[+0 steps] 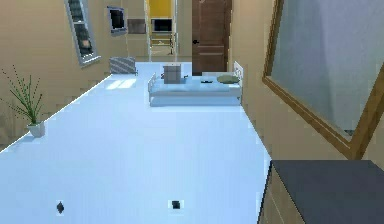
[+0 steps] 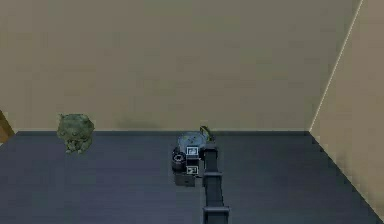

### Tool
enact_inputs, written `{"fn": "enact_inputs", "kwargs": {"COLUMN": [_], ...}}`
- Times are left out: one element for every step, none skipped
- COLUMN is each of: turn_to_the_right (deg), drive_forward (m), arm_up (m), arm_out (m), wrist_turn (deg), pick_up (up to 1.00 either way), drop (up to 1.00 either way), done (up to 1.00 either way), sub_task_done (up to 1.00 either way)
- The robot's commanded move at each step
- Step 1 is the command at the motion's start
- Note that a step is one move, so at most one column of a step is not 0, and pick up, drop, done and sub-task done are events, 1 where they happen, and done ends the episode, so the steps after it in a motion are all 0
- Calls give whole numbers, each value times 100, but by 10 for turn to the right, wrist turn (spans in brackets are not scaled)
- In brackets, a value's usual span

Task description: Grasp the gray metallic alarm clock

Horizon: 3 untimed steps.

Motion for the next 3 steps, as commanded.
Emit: {"fn": "enact_inputs", "kwargs": {"turn_to_the_right": [0,0,0], "drive_forward": [0,0,0], "arm_up": [0,10,0], "arm_out": [0,0,0], "wrist_turn": [0,0,0], "pick_up": [100,0,0], "drop": [0,0,0], "done": [0,0,100], "sub_task_done": [0,0,0]}}
